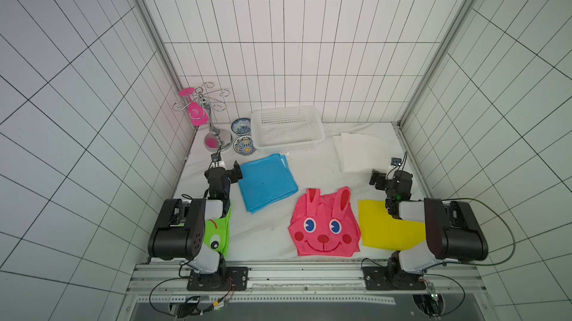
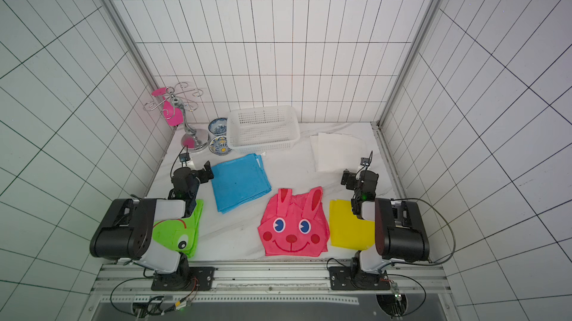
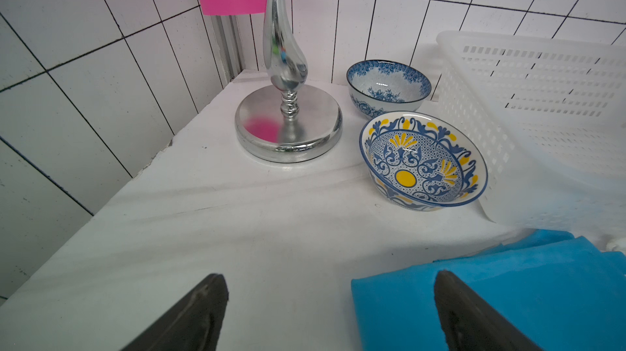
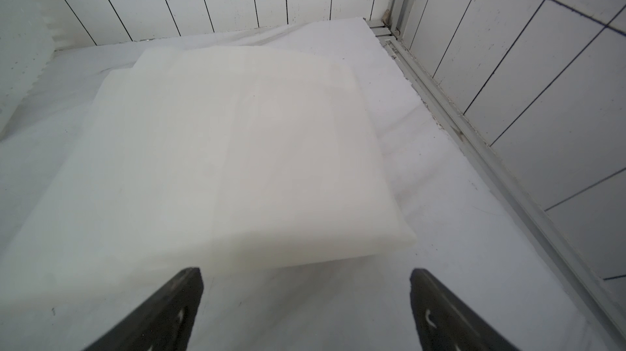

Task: Put the folded raincoat in the basket
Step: Adjust the raincoat at the center of the board.

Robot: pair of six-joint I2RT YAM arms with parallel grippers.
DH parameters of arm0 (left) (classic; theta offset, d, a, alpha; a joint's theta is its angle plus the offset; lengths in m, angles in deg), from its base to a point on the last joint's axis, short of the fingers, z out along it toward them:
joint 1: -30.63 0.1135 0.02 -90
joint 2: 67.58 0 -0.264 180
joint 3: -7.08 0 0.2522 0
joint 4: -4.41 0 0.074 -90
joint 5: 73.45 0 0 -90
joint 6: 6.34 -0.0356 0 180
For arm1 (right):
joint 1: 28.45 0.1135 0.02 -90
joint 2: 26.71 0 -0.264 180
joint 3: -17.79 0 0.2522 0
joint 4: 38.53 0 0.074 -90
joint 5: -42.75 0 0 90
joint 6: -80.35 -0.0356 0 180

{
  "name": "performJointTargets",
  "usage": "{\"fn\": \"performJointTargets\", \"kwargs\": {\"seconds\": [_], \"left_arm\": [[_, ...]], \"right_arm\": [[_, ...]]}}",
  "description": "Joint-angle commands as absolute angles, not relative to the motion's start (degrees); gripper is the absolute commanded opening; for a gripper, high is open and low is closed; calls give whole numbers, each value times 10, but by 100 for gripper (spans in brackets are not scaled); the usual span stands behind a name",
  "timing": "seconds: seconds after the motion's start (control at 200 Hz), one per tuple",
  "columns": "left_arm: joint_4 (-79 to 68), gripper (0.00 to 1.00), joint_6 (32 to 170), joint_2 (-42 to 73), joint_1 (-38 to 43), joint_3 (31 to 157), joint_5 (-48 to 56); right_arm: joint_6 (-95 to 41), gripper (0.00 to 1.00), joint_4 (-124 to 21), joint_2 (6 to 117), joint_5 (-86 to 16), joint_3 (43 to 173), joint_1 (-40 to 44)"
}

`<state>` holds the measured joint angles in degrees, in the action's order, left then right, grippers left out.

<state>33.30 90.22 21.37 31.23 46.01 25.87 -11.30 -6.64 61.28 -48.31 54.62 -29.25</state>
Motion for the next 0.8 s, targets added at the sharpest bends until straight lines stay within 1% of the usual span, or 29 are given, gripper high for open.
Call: {"fn": "performJointTargets", "kwargs": {"seconds": [0.0, 0.095, 0.155, 0.185, 0.215, 0.28, 0.335, 0.38, 0.425, 0.48, 0.585, 0.62, 0.675, 0.715, 0.745, 0.76, 0.795], "left_arm": [[341, 98, 898, 218, 315, 468, 256], [348, 98, 897, 215, 316, 464, 248], [378, 98, 883, 199, 314, 447, 234], [407, 97, 870, 175, 308, 427, 231], [395, 97, 860, 133, 294, 412, 241], [299, 98, 874, 25, 276, 410, 268], [166, 97, 892, -66, 275, 440, 254], [88, 97, 900, -121, 272, 464, 250], [24, 97, 917, -165, 270, 487, 241], [-34, 98, 945, -209, 270, 509, 230], [-129, 98, 1024, -267, 270, 540, 215], [-167, 98, 1065, -279, 270, 553, 223], [-247, 98, 1137, -289, 272, 579, 256], [-339, 97, 1229, -290, 273, 603, 303], [-426, 97, 1296, -287, 278, 627, 322], [-451, 97, 1305, -285, 283, 635, 319], [-471, 97, 1290, -279, 299, 647, 284]], "right_arm": [[-108, 99, -57, 617, -487, 563, -295], [-106, 99, -54, 615, -486, 561, -294], [-112, 99, -57, 605, -487, 561, -296], [-112, 99, -78, 582, -487, 564, -297], [-111, 99, -111, 555, -482, 566, -296], [-106, 99, -178, 489, -457, 574, -296], [-107, 99, -224, 436, -427, 585, -295], [-123, 99, -274, 393, -407, 603, -293], [-163, 99, -334, 358, -404, 634, -292], [-241, 99, -428, 328, -420, 681, -293], [-376, 99, -614, 299, -470, 778, -293], [-411, 99, -668, 296, -472, 797, -293], [-438, 99, -714, 291, -457, 811, -295], [-445, 99, -722, 289, -429, 810, -296], [-439, 99, -719, 289, -386, 806, -296], [-436, 100, -714, 291, -365, 803, -295], [-434, 96, -705, 297, -306, 799, -292]]}}
